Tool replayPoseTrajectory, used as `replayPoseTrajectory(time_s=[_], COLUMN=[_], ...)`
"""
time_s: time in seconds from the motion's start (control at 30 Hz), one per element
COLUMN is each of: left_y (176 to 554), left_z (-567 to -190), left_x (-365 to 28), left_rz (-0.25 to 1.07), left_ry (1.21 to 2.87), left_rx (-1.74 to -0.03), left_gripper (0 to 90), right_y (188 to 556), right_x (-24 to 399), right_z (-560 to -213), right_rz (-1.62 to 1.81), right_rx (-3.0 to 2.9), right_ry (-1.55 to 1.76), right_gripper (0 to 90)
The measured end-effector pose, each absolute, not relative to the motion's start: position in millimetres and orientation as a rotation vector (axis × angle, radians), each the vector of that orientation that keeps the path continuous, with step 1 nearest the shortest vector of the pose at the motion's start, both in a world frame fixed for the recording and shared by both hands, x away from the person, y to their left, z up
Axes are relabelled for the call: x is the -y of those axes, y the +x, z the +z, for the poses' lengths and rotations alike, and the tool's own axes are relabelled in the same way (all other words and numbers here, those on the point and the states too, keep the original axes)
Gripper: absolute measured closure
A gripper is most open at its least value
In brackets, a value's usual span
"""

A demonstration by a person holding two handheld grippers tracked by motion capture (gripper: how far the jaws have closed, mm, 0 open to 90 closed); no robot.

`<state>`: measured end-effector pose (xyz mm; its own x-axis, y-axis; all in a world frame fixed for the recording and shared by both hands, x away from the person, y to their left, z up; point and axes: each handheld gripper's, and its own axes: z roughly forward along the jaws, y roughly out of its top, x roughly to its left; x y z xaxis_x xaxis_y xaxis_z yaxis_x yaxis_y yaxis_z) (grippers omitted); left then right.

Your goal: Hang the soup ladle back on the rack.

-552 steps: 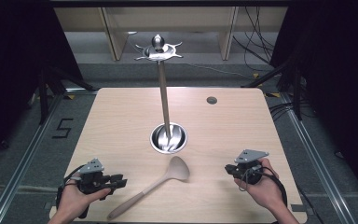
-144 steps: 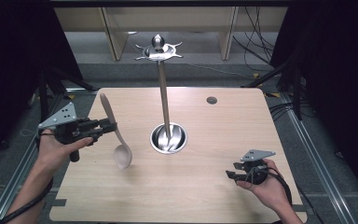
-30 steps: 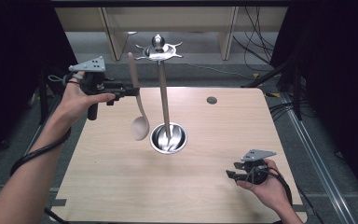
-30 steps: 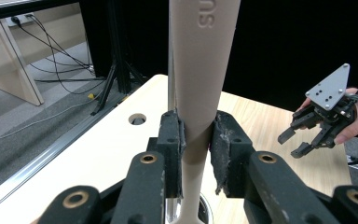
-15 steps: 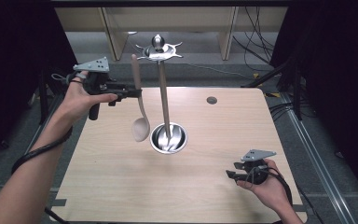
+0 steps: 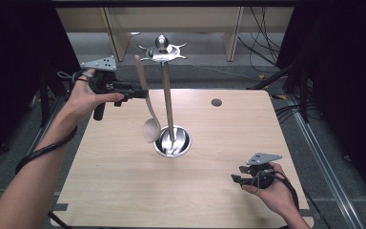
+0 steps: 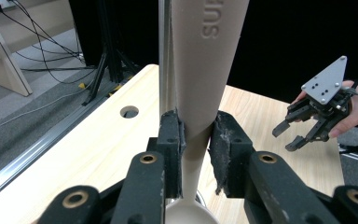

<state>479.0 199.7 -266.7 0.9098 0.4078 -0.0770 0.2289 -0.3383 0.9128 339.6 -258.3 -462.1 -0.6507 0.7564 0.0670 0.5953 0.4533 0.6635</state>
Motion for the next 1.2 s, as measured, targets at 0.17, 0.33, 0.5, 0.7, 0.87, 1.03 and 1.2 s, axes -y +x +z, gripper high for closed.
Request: replayPoseTrajectory(time_s=[0.17,0.33,0.5,0.7,0.87,1.03,1.2], left_y=[479,480,475,451,397,347,322], left_z=[-266,-263,-270,-284,-332,-417,-456], left_x=[-197,-195,-196,-212,-242,-269,-275], left_rz=[0.174,0.170,0.183,0.378,0.620,0.632,0.605], left_ry=[1.958,1.964,1.913,1.770,1.702,1.684,1.752], left_rx=[-0.468,-0.485,-0.519,-0.594,-0.687,-0.871,-0.955], left_gripper=[73.6,73.4,71.2,41.1,28.4,27.6,28.4], right_y=[339,338,340,338,337,336,337], right_x=[257,257,259,259,261,259,258], right_z=[-464,-463,-463,-462,-461,-458,-460], right_rz=[0.994,0.993,0.976,0.980,1.000,1.022,1.036], right_rx=[-2.454,-2.458,-2.467,-2.462,-2.437,-2.406,-2.405], right_ry=[1.187,1.200,1.166,1.186,1.180,1.197,1.178], right_gripper=[51.8,51.8,51.8,51.7,51.7,51.7,50.5])
